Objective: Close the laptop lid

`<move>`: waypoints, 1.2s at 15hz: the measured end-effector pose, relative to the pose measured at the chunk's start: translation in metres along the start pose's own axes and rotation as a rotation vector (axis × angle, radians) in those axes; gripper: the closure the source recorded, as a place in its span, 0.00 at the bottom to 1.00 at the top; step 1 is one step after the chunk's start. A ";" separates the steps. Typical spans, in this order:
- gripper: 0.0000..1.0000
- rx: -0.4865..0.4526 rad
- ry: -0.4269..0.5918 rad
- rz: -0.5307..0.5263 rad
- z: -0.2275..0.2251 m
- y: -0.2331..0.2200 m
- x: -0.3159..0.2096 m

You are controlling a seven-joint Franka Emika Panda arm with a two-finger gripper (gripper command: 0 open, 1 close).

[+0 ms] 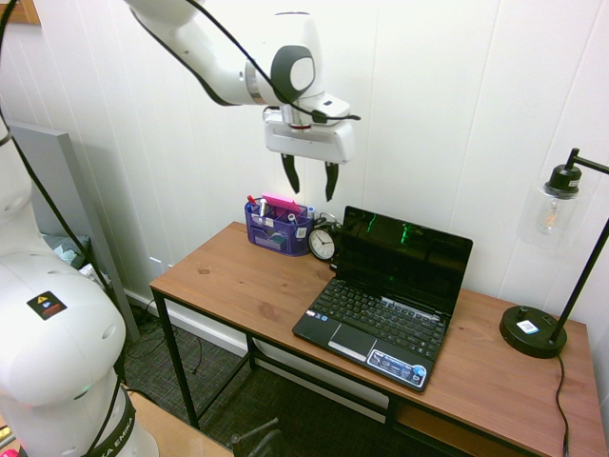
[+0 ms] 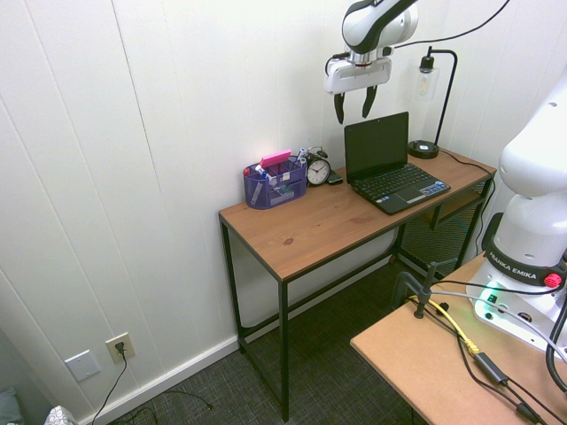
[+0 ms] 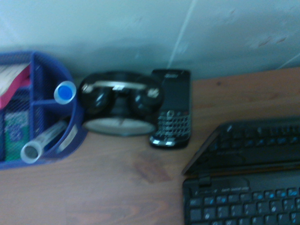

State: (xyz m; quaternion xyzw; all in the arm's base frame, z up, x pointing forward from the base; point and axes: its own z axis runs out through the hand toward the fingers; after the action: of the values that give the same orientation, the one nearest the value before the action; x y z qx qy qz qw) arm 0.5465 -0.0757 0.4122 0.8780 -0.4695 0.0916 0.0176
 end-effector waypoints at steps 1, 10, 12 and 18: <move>1.00 0.001 0.009 0.014 0.002 -0.004 0.016; 1.00 -0.002 0.057 0.150 0.060 -0.009 0.126; 1.00 -0.010 0.056 0.174 0.071 -0.005 0.138; 1.00 -0.030 0.034 0.216 0.099 0.015 0.160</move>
State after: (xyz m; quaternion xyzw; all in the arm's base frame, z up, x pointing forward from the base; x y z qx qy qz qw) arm 0.6355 -0.2271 0.3430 0.8203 -0.5622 0.1009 0.0289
